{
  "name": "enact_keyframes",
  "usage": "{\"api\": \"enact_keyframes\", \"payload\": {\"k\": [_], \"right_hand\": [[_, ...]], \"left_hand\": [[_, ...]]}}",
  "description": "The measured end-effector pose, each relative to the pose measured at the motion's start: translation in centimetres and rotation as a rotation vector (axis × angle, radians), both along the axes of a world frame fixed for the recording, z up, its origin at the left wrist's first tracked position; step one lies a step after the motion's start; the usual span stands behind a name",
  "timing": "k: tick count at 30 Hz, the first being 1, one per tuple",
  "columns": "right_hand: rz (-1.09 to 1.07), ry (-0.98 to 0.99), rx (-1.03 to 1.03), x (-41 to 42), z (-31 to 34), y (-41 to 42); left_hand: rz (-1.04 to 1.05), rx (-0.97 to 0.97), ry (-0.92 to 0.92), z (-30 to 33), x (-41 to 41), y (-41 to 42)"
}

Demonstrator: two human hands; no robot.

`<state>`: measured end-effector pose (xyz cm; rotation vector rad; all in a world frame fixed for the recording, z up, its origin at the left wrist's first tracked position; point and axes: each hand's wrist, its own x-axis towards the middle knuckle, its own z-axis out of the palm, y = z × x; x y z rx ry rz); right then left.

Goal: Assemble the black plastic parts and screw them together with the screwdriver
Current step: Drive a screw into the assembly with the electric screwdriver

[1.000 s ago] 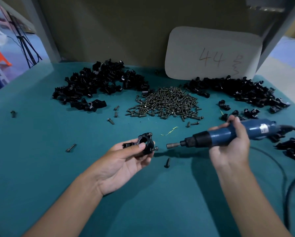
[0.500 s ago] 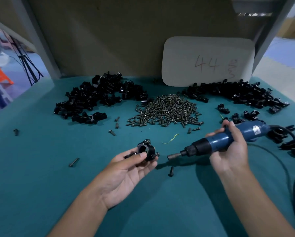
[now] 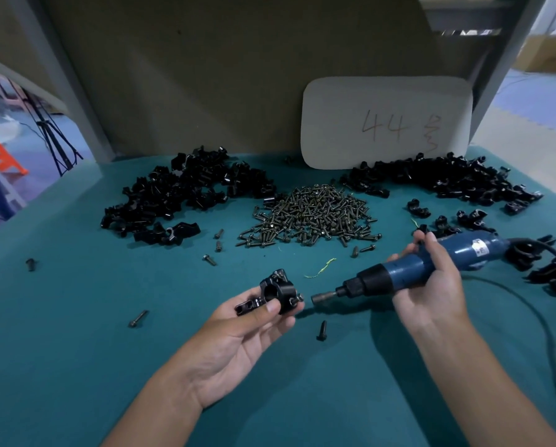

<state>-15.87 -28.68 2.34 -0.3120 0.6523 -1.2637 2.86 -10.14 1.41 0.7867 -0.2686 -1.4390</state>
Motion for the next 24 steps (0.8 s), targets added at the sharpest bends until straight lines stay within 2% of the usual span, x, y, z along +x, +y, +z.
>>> {"api": "enact_keyframes", "payload": {"k": [9, 12, 17, 24], "right_hand": [[0.007, 0.132, 0.040, 0.7, 0.0, 0.0], [0.010, 0.221, 0.005, 0.5, 0.0, -0.1], [0.036, 0.573, -0.058, -0.1, -0.5, -0.6], [0.261, 1.111, -0.207, -2.0, -0.7, -1.7]], "left_hand": [[0.011, -0.024, 0.098, 0.0, 0.2, 0.0], [0.015, 0.009, 0.047, 0.0, 0.1, 0.0], [-0.001, 0.026, 0.042, 0.2, 0.2, 0.2], [0.074, 0.032, 0.095, 0.2, 0.2, 0.1]]}}
